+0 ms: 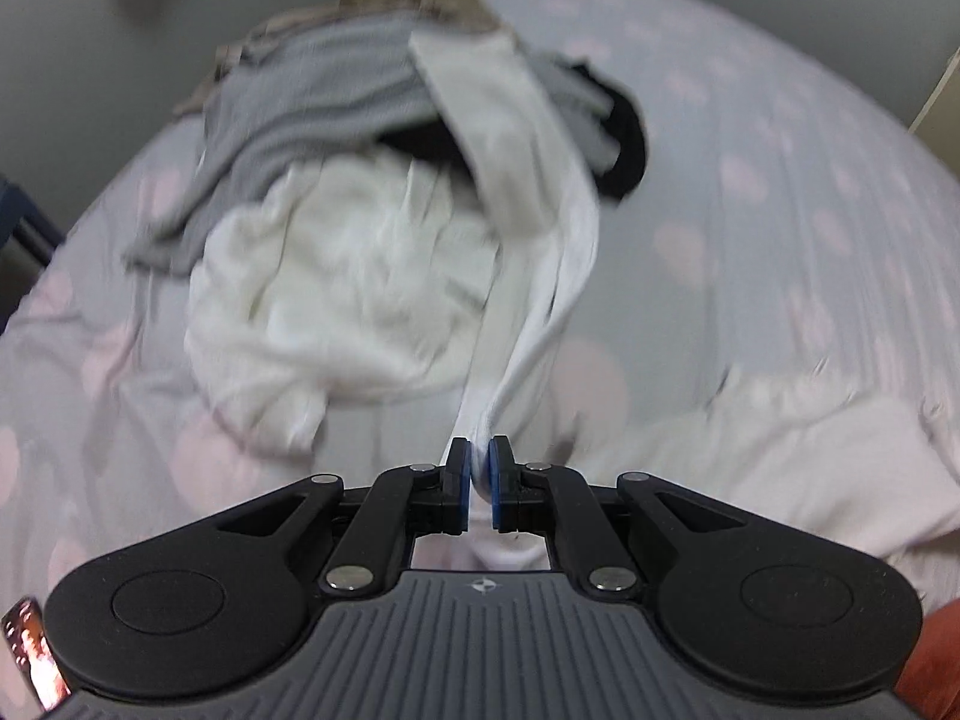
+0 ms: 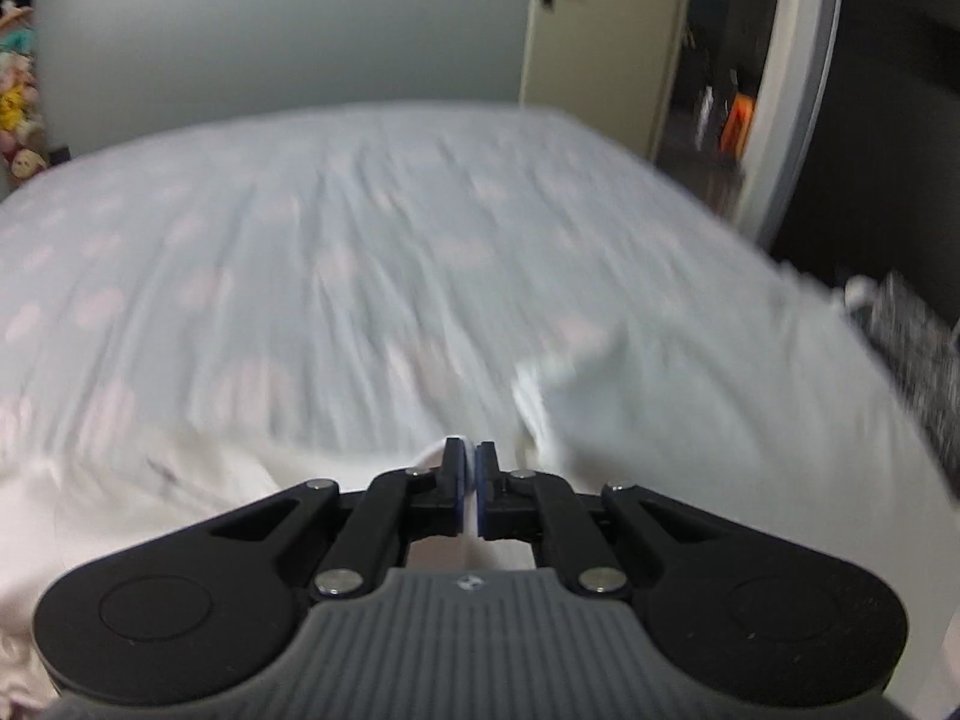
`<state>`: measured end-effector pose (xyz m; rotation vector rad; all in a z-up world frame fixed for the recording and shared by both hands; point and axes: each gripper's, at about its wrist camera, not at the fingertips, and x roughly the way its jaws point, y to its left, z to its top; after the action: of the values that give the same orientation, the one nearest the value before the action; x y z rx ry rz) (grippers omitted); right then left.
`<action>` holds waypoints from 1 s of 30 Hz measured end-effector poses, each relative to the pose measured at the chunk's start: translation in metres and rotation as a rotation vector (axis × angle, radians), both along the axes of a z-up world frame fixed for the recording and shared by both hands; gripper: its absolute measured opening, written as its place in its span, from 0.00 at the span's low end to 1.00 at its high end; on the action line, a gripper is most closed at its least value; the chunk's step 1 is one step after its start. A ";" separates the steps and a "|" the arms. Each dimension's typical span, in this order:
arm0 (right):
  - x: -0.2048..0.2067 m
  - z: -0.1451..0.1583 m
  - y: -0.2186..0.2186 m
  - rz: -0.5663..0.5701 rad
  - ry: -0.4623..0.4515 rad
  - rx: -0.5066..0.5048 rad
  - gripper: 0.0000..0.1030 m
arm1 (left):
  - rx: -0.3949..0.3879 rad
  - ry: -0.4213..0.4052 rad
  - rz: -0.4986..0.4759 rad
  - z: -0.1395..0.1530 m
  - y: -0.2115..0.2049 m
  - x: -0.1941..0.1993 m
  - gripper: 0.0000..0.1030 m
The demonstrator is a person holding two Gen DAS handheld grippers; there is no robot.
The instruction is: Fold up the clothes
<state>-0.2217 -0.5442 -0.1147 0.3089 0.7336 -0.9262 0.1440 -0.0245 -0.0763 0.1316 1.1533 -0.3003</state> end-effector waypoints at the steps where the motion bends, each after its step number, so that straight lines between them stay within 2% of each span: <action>1: -0.003 -0.007 0.000 0.008 0.010 0.026 0.04 | 0.019 0.008 -0.003 -0.002 0.001 0.001 0.05; 4: -0.004 -0.014 0.003 0.058 0.025 0.073 0.05 | 0.032 -0.004 -0.002 0.004 0.007 -0.004 0.07; 7: -0.005 -0.014 0.008 0.102 0.040 0.083 0.08 | 0.006 -0.009 -0.009 0.013 0.010 -0.010 0.14; 12: -0.007 -0.013 0.023 0.158 0.031 0.102 0.13 | -0.019 -0.007 -0.100 0.013 -0.006 -0.010 0.19; 14: -0.006 -0.007 0.030 0.186 0.021 0.101 0.26 | -0.020 0.000 -0.137 0.010 -0.016 -0.010 0.19; 16: -0.008 0.002 0.039 0.216 0.006 0.088 0.33 | -0.015 0.003 -0.168 0.005 -0.026 -0.010 0.19; 20: -0.007 0.016 0.053 0.256 -0.026 0.069 0.39 | -0.005 0.015 -0.234 -0.008 -0.048 -0.007 0.19; 23: -0.001 0.020 0.059 0.286 -0.051 0.077 0.41 | 0.025 0.020 -0.322 -0.022 -0.069 -0.005 0.19; 30: 0.033 0.016 0.075 0.400 -0.056 0.121 0.46 | 0.152 -0.007 -0.583 -0.060 -0.100 -0.004 0.19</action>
<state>-0.1884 -0.4691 -0.0992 0.2799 0.7670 -0.4941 0.1398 -0.1247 -0.1360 0.6075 1.1130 -0.7252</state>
